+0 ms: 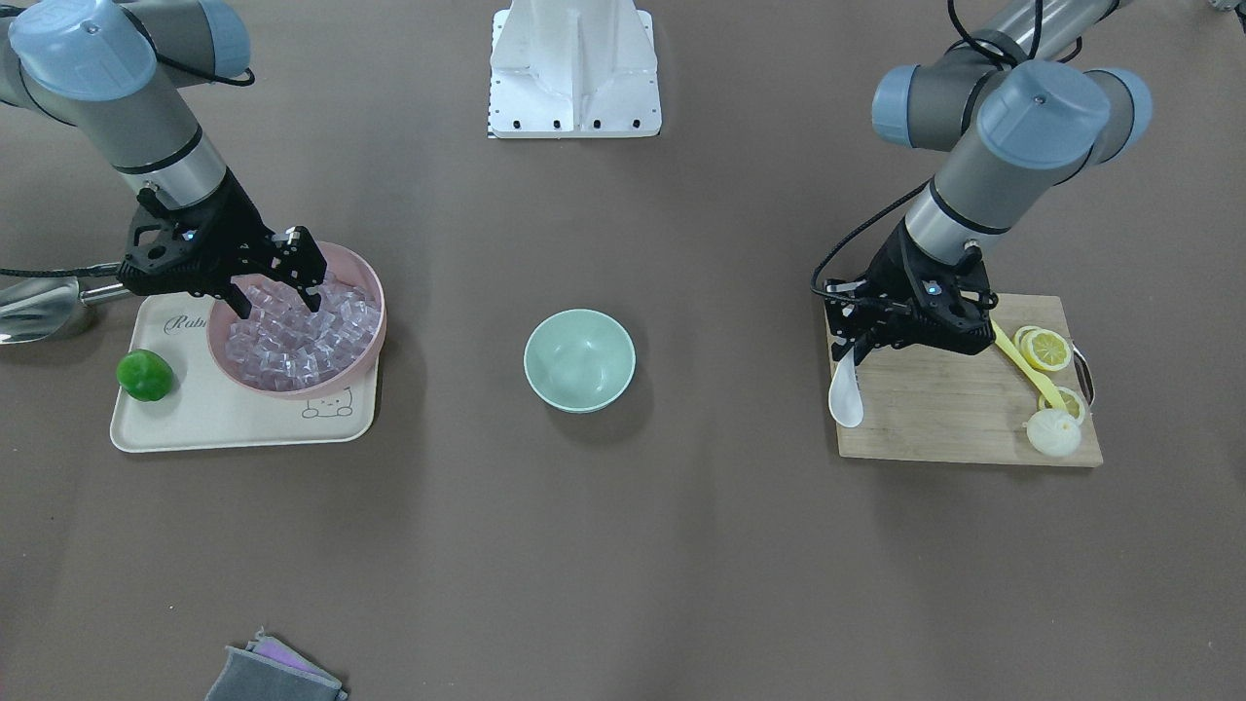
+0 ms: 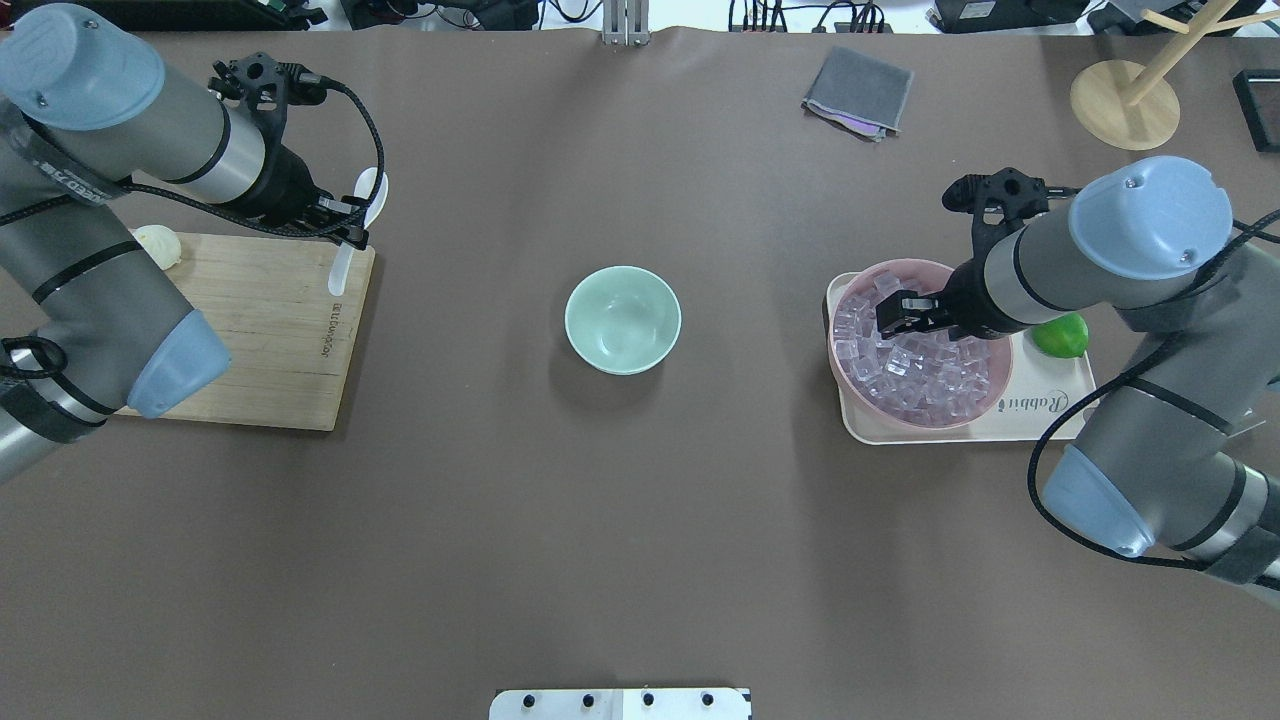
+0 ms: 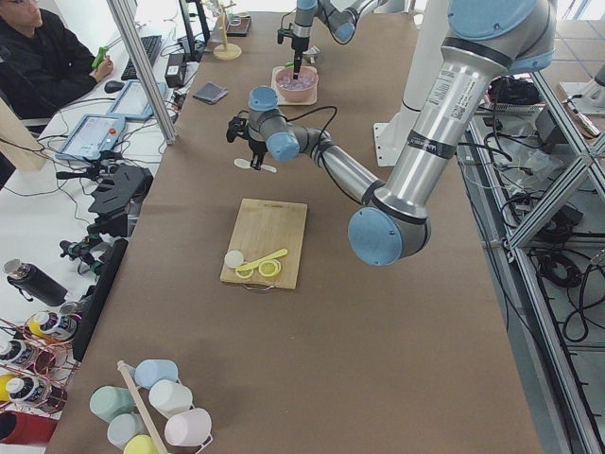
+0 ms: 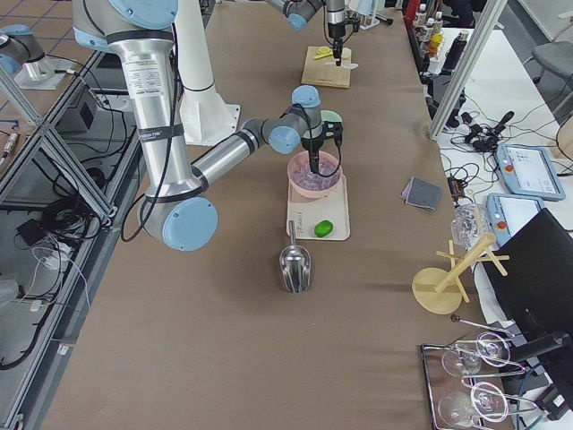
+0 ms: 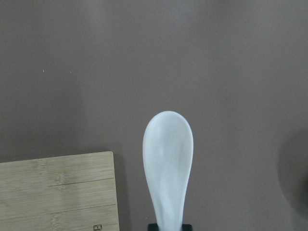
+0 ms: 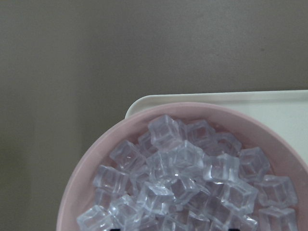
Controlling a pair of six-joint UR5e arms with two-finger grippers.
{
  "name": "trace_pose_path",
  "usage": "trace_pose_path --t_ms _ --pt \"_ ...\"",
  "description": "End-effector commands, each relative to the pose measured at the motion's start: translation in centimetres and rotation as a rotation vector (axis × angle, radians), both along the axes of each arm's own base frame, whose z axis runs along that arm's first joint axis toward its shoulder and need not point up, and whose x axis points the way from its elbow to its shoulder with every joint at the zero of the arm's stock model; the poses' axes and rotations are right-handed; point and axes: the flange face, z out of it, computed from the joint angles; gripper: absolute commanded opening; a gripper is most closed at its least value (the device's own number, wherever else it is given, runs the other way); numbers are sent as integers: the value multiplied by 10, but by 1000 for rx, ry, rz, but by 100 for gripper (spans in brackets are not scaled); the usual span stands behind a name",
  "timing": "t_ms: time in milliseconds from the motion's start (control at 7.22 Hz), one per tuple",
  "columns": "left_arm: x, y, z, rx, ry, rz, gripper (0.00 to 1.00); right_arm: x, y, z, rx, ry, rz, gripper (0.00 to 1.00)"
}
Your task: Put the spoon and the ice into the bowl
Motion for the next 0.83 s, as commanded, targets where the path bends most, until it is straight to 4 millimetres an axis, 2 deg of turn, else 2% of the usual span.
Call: trace_pose_path --t_ms 0,277,692 --pt "3 -4 -3 3 1 1 0 -18 -4 8 -39 12 6 75" --pt "5 -4 -7 5 4 2 0 -20 -3 9 -42 13 4 68" --pt "5 -5 -8 9 4 6 0 -22 -6 16 -52 24 5 65"
